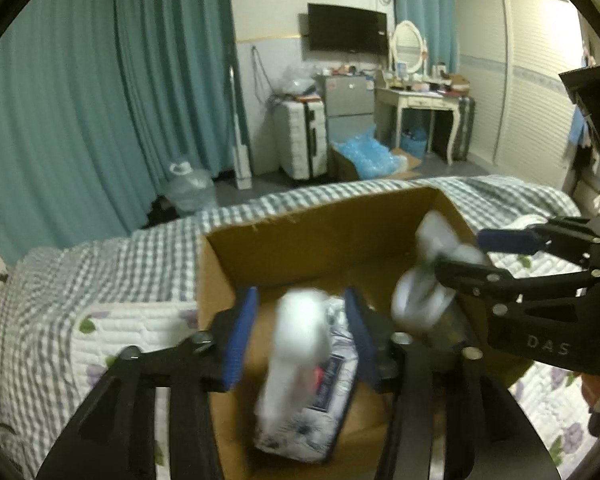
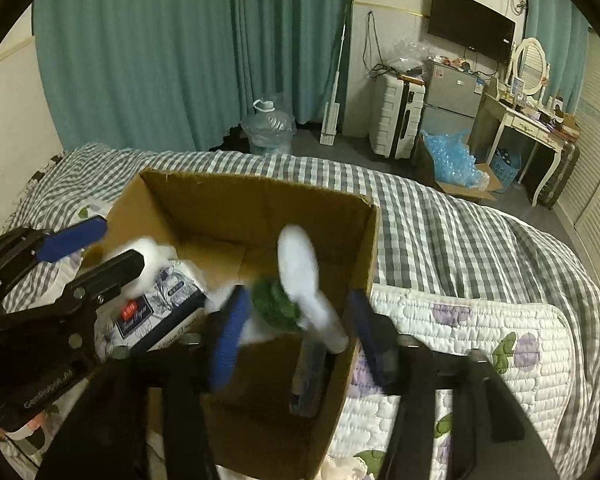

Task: Organize soft objects
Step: 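Release the white sock and ring item into the box, then grasp the white baby shoe with left tool while right grasps lace cloth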

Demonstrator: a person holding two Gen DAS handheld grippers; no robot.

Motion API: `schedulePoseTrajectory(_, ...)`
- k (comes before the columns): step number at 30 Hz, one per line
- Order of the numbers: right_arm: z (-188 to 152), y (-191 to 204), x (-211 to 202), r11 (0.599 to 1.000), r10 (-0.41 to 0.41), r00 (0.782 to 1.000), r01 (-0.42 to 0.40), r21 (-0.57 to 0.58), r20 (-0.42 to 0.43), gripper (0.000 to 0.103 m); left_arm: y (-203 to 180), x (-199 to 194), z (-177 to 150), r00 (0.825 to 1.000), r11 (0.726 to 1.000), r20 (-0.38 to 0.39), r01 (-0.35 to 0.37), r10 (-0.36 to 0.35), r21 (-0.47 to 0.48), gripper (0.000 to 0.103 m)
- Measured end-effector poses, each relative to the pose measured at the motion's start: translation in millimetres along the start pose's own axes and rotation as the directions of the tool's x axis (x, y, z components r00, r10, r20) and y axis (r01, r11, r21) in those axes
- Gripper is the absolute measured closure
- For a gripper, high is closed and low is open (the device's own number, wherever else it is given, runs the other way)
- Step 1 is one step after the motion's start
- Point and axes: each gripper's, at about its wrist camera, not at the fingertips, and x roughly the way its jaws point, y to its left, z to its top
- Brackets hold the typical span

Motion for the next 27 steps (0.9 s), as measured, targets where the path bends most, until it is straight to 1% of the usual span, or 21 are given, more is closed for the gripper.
schedulePoseTrajectory(2,-1,0,-3,1.0,-0.003,1.0,0.003,0.006,0.017,0.027,2,-4,1,1.0,1.0,0.015,-0.01,0.01,-0.003,0.045)
schedulePoseTrajectory(4,-2,0,-10,1.0,-0.021,0.999,0.02,0.012,0.036,0.026,5,-9,3,1.0,1.0,0.023,-0.013,0.013,-0.008,0.044)
schedulePoseTrajectory(7,-3,-1,-26,0.999,-0.029,0.998,0.028,0.025,0.056,0.022,7,-21,8,0.999,1.0,0.035,-0.025,0.025,-0.014,0.043)
schedulePoseTrajectory(9,-3,-2,-43,0.999,-0.04,0.996,0.038,0.029,0.077,0.019,7,-35,13,0.998,0.999,0.054,-0.038,0.039,-0.021,0.042)
schedulePoseTrajectory(12,-1,-1,-74,0.998,-0.06,0.992,0.056,0.034,0.115,0.014,8,-67,22,0.993,0.999,0.113,-0.016,0.02,-0.033,0.041)
schedulePoseTrajectory(14,0,0,-98,0.997,-0.072,0.987,0.069,0.031,0.142,0.012,6,-90,27,0.989,0.999,0.146,-0.019,0.024,-0.037,0.029)
schedulePoseTrajectory(15,0,1,-111,0.997,-0.08,0.985,0.076,0.029,0.156,0.01,5,-103,29,0.985,0.999,0.169,-0.028,0.034,-0.039,0.026)
schedulePoseTrajectory(16,0,2,-124,0.996,-0.088,0.982,0.085,0.026,0.169,0.009,5,-114,32,0.981,0.998,0.188,-0.037,0.044,-0.041,0.016)
schedulePoseTrajectory(17,0,3,-136,0.995,-0.096,0.979,0.093,0.024,0.181,0.009,5,-125,33,0.977,0.998,0.206,-0.038,0.046,-0.042,0.013)
schedulePoseTrajectory(20,-4,10,-172,0.995,-0.102,0.973,0.1,0.016,0.206,0.007,5,-160,34,0.967,0.998,0.25,-0.038,0.05,-0.051,0.012)
schedulePoseTrajectory(23,-13,20,-207,0.993,-0.115,0.965,0.119,-0.004,0.235,0.003,8,-183,31,0.964,0.998,0.262,-0.025,0.037,-0.052,0.012)
schedulePoseTrajectory(27,-32,37,-237,0.99,-0.126,0.956,0.139,-0.029,0.266,0.002,10,-209,13,0.959,0.999,0.282,-0.018,0.028,-0.039,0.012)
